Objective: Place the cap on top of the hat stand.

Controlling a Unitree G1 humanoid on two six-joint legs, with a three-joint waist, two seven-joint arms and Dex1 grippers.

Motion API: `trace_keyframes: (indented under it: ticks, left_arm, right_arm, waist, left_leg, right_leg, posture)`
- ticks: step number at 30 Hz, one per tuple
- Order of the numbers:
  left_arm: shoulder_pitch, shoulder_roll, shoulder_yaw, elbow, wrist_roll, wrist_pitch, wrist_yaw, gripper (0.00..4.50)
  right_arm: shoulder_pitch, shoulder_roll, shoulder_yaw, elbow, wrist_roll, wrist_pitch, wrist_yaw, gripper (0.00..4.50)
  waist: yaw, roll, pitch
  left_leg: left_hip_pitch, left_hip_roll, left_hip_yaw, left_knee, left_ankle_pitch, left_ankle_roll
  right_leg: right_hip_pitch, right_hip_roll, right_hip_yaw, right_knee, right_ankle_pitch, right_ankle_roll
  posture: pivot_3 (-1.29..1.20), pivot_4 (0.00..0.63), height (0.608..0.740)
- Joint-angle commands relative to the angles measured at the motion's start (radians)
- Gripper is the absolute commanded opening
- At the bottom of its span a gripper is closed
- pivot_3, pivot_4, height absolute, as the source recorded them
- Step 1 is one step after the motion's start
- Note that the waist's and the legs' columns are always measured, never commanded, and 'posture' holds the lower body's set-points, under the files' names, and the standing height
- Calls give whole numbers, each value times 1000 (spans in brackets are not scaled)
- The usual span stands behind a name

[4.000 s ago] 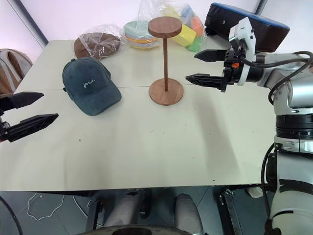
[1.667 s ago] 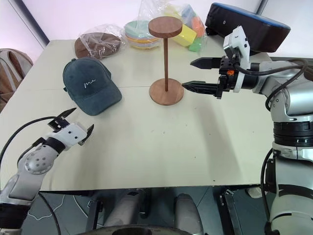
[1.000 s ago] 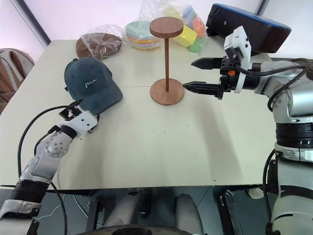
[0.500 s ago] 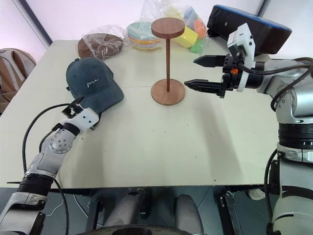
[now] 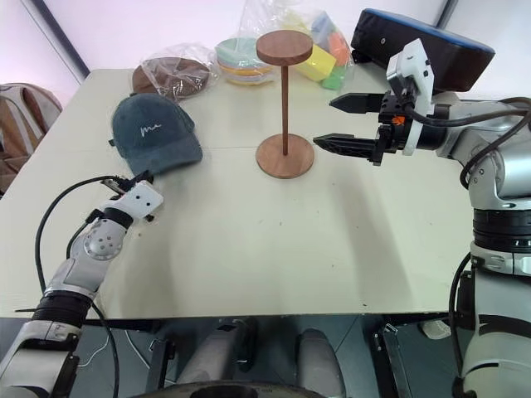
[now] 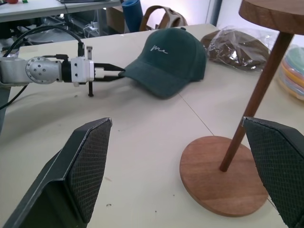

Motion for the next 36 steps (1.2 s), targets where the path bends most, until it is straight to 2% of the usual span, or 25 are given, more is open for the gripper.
trace_keyframes:
  ticks: [1, 8, 18, 27, 36]
  left_arm:
    - [7, 3, -15, 29, 19, -19, 27, 83]
    - [15, 16, -12, 16, 67, -58, 124, 83]
    - [25, 32, 59, -229, 168, -55, 302, 83]
    - [-36, -41, 45, -482, 211, 22, 279, 83]
    - [-218, -115, 15, -550, 220, 84, 219, 83]
  right_arm:
    - [-6, -19, -33, -41, 17, -3, -3, 4500]
    - [-7, -21, -35, -43, 17, -1, -5, 4500]
    - [-17, -18, -28, -30, 12, -8, -1, 4500]
    - [-40, -44, -37, 12, -2, -22, 18, 4500]
    - [-71, -66, -72, 84, 9, -14, 8, 4500]
  waist:
    - [0, 0, 0]
    - [-1, 0, 0]
    - [-5, -1, 0]
    - [-1, -1, 1]
    - [8, -1, 1]
  left_leg:
    - [0, 0, 0, 0, 0, 0]
    - [0, 0, 0, 0, 0, 0]
    - [-2, 0, 0, 0, 0, 0]
    - [-2, 0, 0, 0, 0, 0]
    - [-2, 0, 1, 1, 0, 0]
  right_leg:
    - [0, 0, 0, 0, 0, 0]
    - [0, 0, 0, 0, 0, 0]
    - [-1, 0, 0, 0, 0, 0]
    - [-1, 0, 0, 0, 0, 0]
    - [0, 1, 0, 0, 0, 0]
  posture:
    - [0, 150, 740]
    - [0, 150, 740]
    - [0, 150, 740]
    - [0, 150, 740]
    - [0, 150, 740]
